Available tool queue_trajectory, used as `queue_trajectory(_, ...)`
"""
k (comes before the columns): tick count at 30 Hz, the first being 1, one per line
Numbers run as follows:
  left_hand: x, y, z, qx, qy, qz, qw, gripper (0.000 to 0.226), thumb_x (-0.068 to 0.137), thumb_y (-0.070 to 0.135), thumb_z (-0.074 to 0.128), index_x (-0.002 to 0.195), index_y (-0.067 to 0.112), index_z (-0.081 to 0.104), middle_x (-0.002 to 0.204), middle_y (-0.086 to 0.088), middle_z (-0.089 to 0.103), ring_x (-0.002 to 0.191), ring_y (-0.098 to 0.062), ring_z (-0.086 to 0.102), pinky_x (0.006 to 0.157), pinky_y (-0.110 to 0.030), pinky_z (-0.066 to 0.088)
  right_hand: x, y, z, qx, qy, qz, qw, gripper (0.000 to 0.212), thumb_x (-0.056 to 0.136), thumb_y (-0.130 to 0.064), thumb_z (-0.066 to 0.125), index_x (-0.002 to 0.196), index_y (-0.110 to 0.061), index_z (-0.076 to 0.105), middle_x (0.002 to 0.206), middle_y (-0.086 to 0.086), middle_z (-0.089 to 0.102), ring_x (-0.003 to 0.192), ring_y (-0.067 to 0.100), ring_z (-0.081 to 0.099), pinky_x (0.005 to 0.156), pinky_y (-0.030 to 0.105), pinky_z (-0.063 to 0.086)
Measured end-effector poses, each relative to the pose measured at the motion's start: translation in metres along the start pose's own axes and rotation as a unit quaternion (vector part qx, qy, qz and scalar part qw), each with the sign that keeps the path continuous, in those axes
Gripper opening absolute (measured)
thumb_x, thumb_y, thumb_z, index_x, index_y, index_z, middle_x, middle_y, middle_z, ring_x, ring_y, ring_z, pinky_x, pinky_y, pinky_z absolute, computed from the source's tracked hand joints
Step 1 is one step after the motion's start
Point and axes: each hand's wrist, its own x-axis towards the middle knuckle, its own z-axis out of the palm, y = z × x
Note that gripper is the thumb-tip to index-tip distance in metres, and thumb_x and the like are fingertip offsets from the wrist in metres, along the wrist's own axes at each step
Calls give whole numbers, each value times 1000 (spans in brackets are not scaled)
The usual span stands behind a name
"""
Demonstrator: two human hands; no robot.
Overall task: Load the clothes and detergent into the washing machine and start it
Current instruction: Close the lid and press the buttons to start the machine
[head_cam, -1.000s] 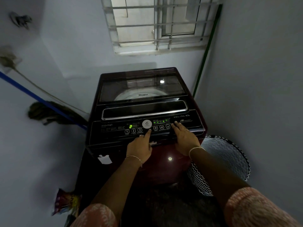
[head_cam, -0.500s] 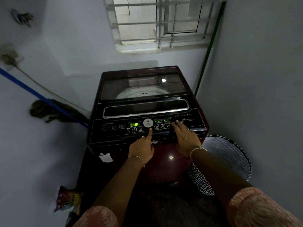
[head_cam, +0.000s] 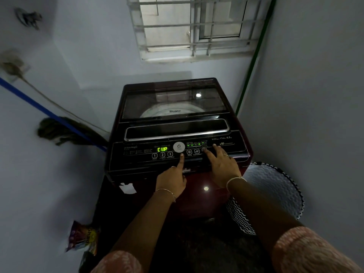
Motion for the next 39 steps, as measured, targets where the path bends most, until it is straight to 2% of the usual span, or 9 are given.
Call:
queue_trajectory(5,-1,1,0,-1,-5,-3,1000,78,95,34,47,152,32,-6,100,-5,63,86,-19,62,63,-28,43,2,-1,-4,15,-5,6,1000,79,86,-17,57,151,-30,15,161,11,8,148,28,12,112,47,33)
queue_trajectory(11,-1,-1,-2,-8,-31,-6,999,82,94,36,49,151,34,-9,102,-5,61,85,-19,62,66,-29,47,-2,4,3,-4,-24,-8,1000,90,84,-17,60,153,-31,3,162,10,-4,150,26,0,115,49,24)
queue_trajectory(17,-6,1,0,5,-59,-1,998,95,91,37,54,148,31,-22,112,-9,60,87,-21,64,67,-30,48,-5,3,5,3,-28,-8,1000,94,85,-13,58,153,-31,-4,161,9,-10,149,26,-6,118,46,19)
queue_trajectory(21,-4,3,0,19,-83,-1,996,102,90,38,57,147,28,-26,121,-13,58,94,-23,65,75,-34,53,-7,4,6,8,-41,-11,999,96,85,-13,57,152,-32,-11,160,8,-16,149,25,-11,119,44,14)
queue_trajectory(23,-1,5,-1,28,-90,-2,996,102,90,38,57,147,26,-26,123,-13,57,97,-24,64,77,-36,53,-7,3,6,13,-44,-8,999,97,85,-13,56,151,-33,-12,160,7,-18,149,24,-12,119,45,16)
queue_trajectory(26,0,6,-3,35,-103,-6,994,102,90,40,58,147,25,-25,125,-13,56,99,-24,63,78,-36,53,-7,2,5,14,-47,-6,999,95,87,-18,57,151,-32,-11,160,6,-18,149,24,-12,114,45,28)
queue_trajectory(28,0,6,-4,40,-105,-8,994,103,89,40,59,148,25,-23,130,-14,52,105,-26,61,81,-39,53,-8,2,3,12,-55,-5,998,95,87,-20,58,151,-33,-11,160,6,-19,149,24,-12,112,47,29)
queue_trajectory(34,-6,6,-5,19,-45,-17,999,96,89,34,59,152,19,-10,136,-10,46,117,-25,52,87,-37,52,-6,2,-2,-8,-83,-5,996,95,87,-24,57,152,-31,-12,159,8,-20,149,26,-12,119,51,13)
queue_trajectory(39,-6,2,-12,18,12,0,1000,82,90,31,56,153,16,5,142,-9,36,125,-23,41,90,-33,52,-6,-5,-3,41,-51,2,998,94,89,-35,56,152,-23,-12,159,10,-20,149,27,-9,119,53,9)
